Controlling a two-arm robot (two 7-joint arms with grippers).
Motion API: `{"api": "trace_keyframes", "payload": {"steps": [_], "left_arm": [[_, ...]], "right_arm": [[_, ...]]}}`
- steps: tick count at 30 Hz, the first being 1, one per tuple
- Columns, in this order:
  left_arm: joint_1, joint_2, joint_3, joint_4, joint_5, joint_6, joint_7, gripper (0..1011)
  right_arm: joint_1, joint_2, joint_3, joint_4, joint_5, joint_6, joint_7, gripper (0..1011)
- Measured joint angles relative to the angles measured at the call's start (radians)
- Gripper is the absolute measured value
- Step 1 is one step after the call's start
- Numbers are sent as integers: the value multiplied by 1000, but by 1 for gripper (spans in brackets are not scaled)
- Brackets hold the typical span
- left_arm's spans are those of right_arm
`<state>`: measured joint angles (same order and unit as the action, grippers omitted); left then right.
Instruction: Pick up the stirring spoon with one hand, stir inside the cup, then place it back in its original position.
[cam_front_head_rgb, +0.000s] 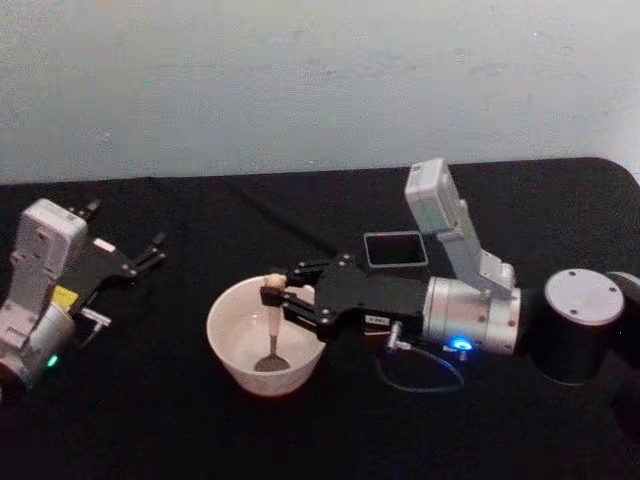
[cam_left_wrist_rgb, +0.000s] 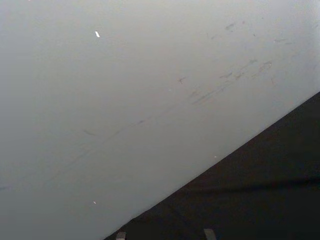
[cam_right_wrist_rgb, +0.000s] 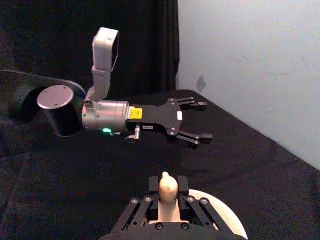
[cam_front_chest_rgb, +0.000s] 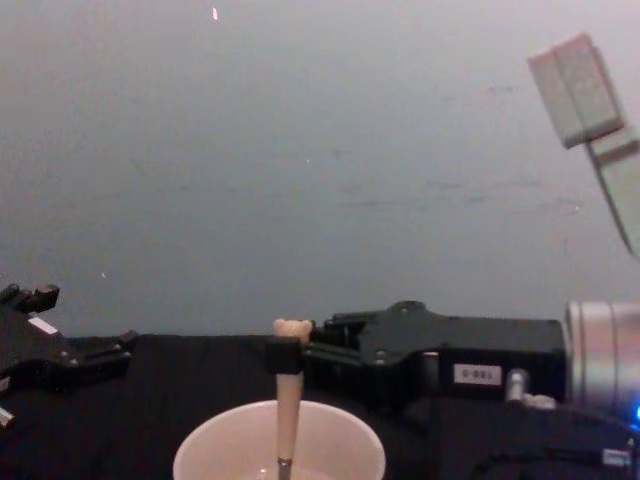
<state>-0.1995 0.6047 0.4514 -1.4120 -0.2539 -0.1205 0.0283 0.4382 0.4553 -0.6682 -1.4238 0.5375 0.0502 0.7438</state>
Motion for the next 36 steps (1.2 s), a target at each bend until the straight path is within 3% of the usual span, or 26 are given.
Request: {"api": "trace_keyframes", "payload": {"steps": [9,18,28,36], "left_arm": [[0,0,0,0,0,0,0,1001],[0,0,0,0,0,0,0,1001],[0,0,0,0,0,0,0,1001],[0,0,0,0,0,0,0,1001]], "right_arm": [[49,-66,-24,74,-31,-5,-42,214],[84,-113,-16,144,-53,-8,-77,214],[89,-110,14,158,-58,-9,-92,214],[58,-66,35,104,-53,-6,-81,215]]}}
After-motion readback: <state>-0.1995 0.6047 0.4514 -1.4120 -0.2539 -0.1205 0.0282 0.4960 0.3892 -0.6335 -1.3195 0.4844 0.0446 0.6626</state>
